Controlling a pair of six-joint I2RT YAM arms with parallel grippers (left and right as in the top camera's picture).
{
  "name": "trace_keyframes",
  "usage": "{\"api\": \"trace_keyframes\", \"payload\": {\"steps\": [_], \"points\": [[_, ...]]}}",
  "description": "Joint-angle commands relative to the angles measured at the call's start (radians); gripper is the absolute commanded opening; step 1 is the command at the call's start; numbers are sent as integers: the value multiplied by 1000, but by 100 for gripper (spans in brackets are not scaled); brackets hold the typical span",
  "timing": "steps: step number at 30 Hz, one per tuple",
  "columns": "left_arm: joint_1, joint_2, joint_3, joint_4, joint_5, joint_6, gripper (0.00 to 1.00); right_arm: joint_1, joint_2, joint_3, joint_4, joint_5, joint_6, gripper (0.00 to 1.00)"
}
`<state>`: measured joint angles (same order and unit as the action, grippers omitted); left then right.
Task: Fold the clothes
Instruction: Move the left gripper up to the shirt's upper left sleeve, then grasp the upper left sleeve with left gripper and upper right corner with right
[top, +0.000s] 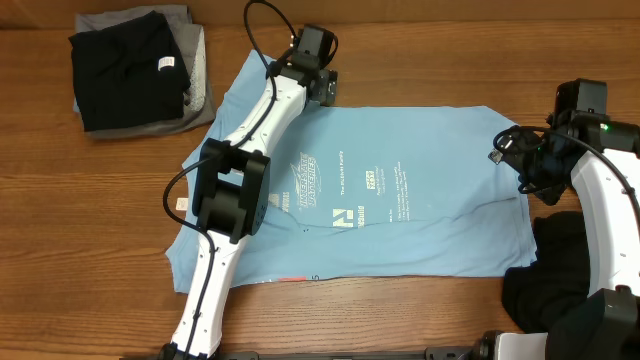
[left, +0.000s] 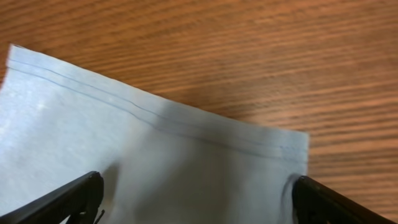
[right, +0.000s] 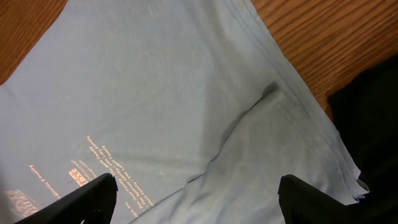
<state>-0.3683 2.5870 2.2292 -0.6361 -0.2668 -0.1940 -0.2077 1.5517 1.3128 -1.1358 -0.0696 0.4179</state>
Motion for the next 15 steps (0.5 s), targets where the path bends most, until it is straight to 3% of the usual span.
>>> {"api": "trace_keyframes", "payload": {"steps": [1, 9, 15], "points": [[5, 27, 25, 11, -1, -23, 96, 6, 4, 22, 14, 16, -6, 87], [10, 56, 25, 13, 25, -23, 92, 6, 4, 22, 50, 16, -3, 87], [11, 57, 25, 42, 27, -22, 96, 6, 4, 22, 56, 16, 0, 88]]}}
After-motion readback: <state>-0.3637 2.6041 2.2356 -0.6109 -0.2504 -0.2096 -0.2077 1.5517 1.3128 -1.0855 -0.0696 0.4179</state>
